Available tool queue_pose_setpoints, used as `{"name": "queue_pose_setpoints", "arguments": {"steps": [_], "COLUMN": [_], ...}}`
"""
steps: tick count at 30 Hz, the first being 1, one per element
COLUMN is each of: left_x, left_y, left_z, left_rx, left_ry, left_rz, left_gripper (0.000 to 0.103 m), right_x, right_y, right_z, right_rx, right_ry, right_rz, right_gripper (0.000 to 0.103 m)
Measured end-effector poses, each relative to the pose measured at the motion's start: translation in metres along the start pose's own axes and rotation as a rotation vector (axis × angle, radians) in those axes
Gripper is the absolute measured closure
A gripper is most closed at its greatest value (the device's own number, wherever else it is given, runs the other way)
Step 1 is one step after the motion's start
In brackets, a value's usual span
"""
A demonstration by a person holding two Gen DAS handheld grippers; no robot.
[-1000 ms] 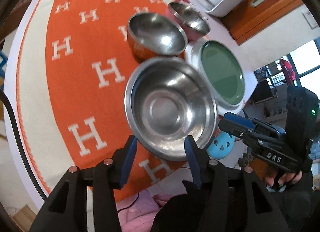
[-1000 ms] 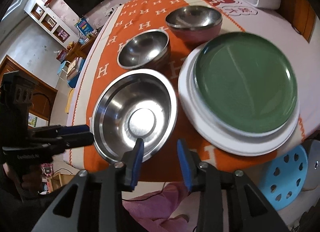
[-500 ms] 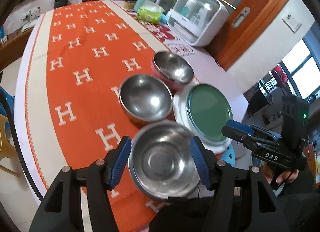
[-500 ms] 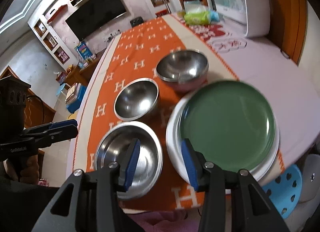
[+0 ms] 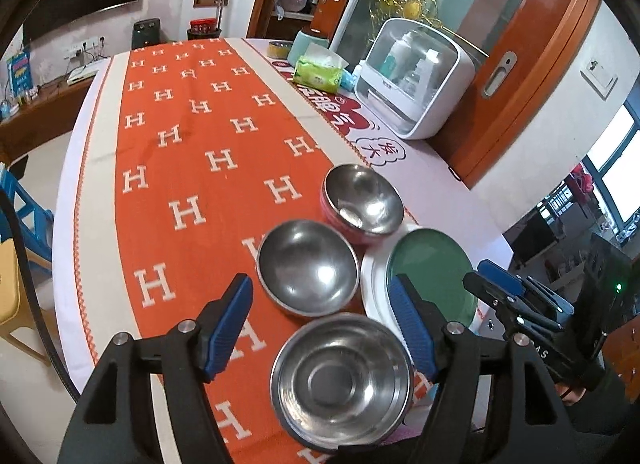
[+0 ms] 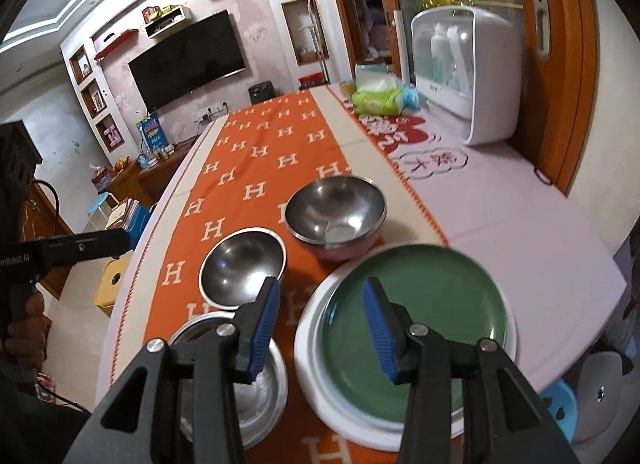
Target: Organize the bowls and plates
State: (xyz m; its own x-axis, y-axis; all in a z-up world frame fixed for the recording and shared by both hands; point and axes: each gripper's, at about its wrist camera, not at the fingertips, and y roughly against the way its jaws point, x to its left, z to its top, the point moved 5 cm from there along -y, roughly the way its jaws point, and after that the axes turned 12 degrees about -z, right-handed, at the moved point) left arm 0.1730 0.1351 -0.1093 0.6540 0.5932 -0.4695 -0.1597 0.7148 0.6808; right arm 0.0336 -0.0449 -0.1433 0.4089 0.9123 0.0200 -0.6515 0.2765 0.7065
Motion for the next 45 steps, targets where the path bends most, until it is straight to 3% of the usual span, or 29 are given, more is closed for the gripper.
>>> {"name": "queue_pose_setpoints", "arguments": {"steps": [7, 26, 36, 41, 45], "left_x": [-0.009, -0.022, -0.012, -0.002, 0.007], "left_y": [-0.018, -0.099, -0.159, -0.185, -0.201], "left_z": [0.021, 0.058, 0.076, 0.076, 0.076], "left_rx": [-0.018, 0.066, 0.147, 0.207, 0.246], "left_ry": [0.01, 0.112, 0.122, 0.166, 0.191], "left_rz": [0.065, 0.245, 0.307, 0.326, 0.339], "left_gripper": [0.031, 0.029, 0.029, 0.029, 0.029], "right_x": [-0.01, -0.048, -0.051, -0.053, -0.058], "right_y": [-0.012, -0.088, -0.136, -0.16, -0.175], "right_z": [0.018, 0.061, 0.057, 0.058, 0.059], "right_rx": [-0.063, -0.025, 0.082, 0.152, 0.192], "right_ry": [0.041, 0.099, 0.087, 0.061, 0.037], "right_rz": [0.013, 0.171, 0.274, 0.316, 0.338], "right_gripper": [0.059, 0.059, 0.06, 0.073, 0.077]}}
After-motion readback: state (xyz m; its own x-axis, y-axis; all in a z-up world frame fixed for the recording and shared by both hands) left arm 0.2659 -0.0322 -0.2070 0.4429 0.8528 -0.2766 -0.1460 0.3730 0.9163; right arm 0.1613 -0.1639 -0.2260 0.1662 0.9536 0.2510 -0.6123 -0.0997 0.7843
